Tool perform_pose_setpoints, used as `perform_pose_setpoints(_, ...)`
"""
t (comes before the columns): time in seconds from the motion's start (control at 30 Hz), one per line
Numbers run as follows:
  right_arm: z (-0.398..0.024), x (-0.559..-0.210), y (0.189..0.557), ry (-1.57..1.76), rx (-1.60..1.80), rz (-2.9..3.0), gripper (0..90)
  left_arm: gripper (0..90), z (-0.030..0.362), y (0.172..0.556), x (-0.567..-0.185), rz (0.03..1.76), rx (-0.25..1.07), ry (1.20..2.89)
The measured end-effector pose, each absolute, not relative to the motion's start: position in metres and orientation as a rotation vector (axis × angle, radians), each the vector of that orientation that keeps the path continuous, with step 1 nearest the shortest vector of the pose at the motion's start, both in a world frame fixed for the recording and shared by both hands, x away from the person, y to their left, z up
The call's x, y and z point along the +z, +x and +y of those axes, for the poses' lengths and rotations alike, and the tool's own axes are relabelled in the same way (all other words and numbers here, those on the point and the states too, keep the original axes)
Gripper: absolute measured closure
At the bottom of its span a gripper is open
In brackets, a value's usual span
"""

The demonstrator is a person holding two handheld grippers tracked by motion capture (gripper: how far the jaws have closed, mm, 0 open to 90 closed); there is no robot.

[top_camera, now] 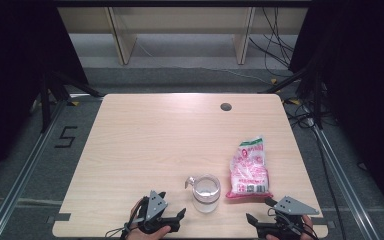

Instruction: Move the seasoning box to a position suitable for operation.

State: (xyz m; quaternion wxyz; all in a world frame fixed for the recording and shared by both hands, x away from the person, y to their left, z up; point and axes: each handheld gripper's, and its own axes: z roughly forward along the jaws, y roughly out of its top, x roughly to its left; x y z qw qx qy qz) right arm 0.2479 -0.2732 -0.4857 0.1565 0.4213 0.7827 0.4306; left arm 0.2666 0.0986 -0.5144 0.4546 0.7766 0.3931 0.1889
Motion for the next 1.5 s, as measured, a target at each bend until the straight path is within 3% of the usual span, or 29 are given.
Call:
perform_pose_setpoints(0.47,-0.275,-0.486,0.248,1.206,1.215,2.246,16.8,21.0,0.109,0.287,-0.508,0.987,0.521,1.92)
perform_pose_setpoints(0.83,-0.276,-0.486,0.249,1.208,1.226,2.241,16.9,50.0,0.104,0.31,-0.506,0.91,0.501,1.911)
perform_pose_setpoints(1.1,-0.279,-0.486,0.249,1.22,1.222,2.237,17.1,60.1,0.098,0.32,-0.504,0.819,0.491,1.941)
perform_pose_setpoints(1.43,-0.278,-0.487,0.248,1.262,1.218,2.236,17.3,66.1,0.09,0.32,-0.501,0.724,0.436,1.963)
perform_pose_setpoints(1.5,-0.279,-0.486,0.248,1.251,1.217,2.235,17.4,72.0,0.084,0.327,-0.503,0.705,0.412,1.963)
